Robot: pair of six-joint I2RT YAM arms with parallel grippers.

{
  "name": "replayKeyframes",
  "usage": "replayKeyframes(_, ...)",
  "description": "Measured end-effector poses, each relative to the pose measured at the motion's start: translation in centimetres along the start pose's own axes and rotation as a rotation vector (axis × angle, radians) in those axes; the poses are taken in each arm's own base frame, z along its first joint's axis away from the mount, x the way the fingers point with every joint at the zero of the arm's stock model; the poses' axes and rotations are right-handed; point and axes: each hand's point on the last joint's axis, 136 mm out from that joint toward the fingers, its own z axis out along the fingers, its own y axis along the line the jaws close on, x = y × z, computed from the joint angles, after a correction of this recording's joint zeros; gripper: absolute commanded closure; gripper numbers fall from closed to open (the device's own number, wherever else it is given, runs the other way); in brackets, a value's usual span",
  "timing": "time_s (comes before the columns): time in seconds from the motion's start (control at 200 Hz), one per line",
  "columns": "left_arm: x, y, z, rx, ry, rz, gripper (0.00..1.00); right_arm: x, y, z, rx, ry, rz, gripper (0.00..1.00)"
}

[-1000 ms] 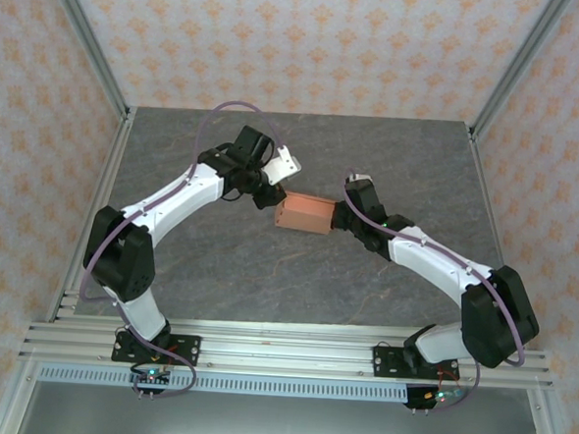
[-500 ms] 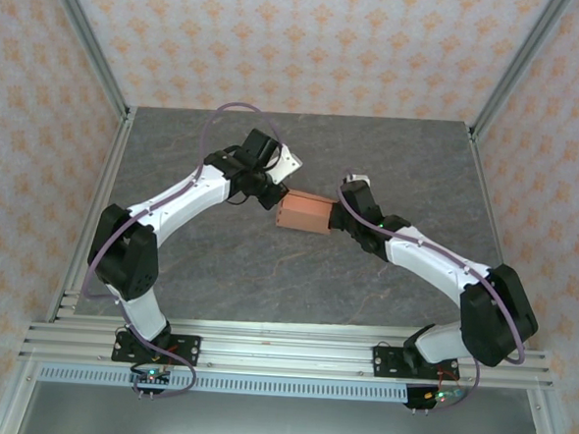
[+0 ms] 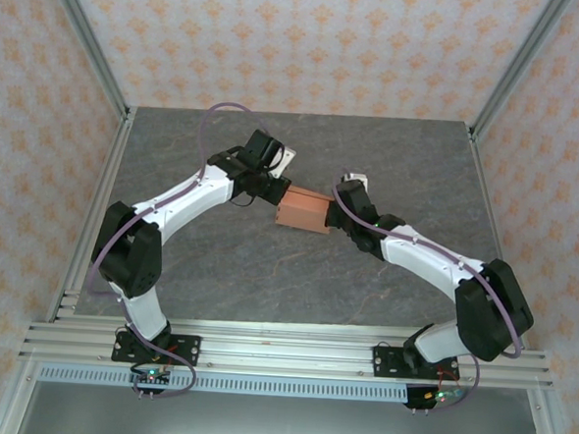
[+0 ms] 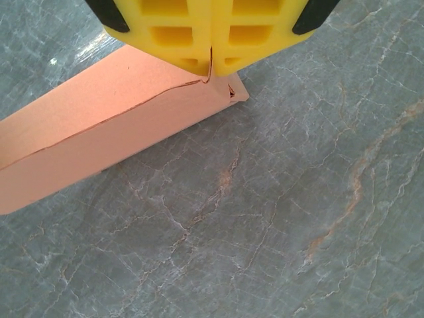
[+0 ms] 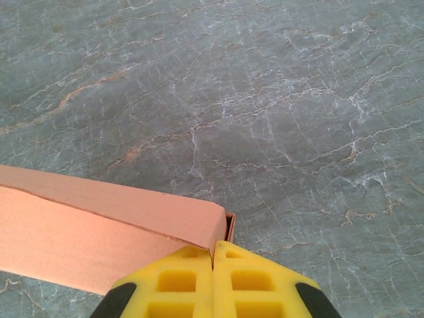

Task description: Fold the paper box

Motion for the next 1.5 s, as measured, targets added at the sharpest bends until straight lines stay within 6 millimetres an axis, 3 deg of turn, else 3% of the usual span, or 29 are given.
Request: replayKeyframes(1.501, -0.9, 0.3, 0.6, -0.024, 0.052, -0.403, 1.0, -0.2, 0.4, 0.4, 0.033, -0.031, -0.019, 1.0)
